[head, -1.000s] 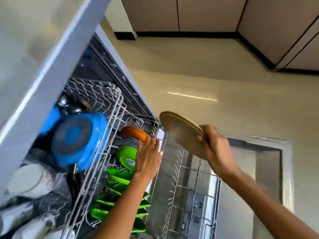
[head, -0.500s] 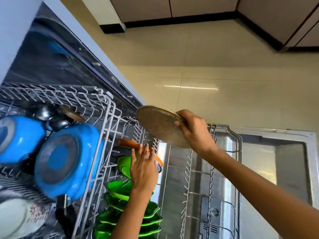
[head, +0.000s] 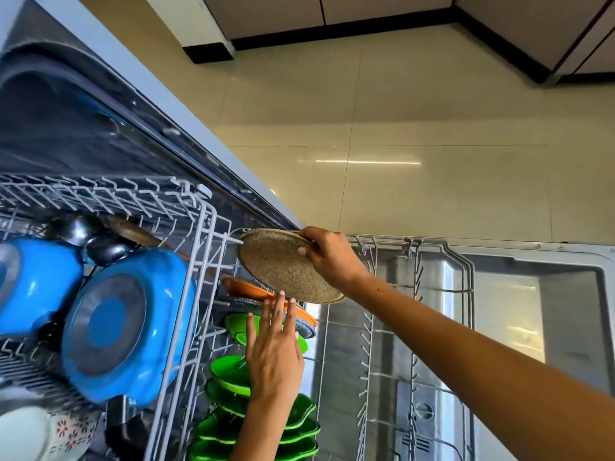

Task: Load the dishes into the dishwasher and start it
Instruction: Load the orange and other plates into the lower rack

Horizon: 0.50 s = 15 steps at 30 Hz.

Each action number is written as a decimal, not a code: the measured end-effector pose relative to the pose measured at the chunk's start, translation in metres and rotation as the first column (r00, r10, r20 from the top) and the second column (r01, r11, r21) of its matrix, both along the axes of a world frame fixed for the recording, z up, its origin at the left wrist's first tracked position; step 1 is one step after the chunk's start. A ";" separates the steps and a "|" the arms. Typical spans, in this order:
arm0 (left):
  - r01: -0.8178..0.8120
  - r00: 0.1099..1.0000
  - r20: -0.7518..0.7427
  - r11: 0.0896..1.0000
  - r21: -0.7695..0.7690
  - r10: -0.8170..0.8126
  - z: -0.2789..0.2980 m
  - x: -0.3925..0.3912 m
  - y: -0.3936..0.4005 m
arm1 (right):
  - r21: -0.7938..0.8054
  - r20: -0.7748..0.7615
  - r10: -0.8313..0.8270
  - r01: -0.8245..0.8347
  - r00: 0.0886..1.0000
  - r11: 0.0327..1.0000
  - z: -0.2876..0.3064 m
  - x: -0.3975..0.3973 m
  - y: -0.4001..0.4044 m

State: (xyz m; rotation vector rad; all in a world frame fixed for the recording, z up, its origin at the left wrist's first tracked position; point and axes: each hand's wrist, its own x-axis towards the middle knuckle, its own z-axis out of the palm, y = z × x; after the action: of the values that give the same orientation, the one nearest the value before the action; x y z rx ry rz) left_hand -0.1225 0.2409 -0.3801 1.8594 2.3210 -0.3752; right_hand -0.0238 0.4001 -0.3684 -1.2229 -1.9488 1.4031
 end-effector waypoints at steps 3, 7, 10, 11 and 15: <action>-0.007 1.000 -0.014 1.000 -0.020 0.007 0.001 0.001 -0.001 | -0.023 0.020 0.034 -0.034 0.999 0.999 -0.009 -0.011 -0.004; -0.003 1.000 -0.001 1.000 -0.002 0.003 -0.001 -0.001 -0.002 | -0.153 0.110 0.238 -0.220 0.965 0.963 -0.018 -0.023 -0.015; -0.010 1.000 0.017 1.000 -0.008 0.010 -0.002 0.000 -0.001 | -0.182 0.281 0.402 -0.362 0.872 0.914 -0.026 -0.027 -0.022; -0.010 1.000 0.021 1.000 -0.004 0.010 -0.002 0.001 -0.001 | -0.149 0.364 0.415 -0.388 0.834 0.910 -0.026 -0.026 -0.021; -0.020 0.999 0.033 1.000 -0.017 0.021 -0.001 0.003 0.000 | -0.003 0.590 0.381 -0.470 0.712 0.883 -0.013 -0.025 -0.010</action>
State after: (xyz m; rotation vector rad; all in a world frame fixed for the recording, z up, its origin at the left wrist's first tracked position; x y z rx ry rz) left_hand -0.1199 0.2408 -0.3816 1.8188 2.3061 -0.3570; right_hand -0.0490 0.3903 -0.3816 -1.2766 -2.8629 1.1161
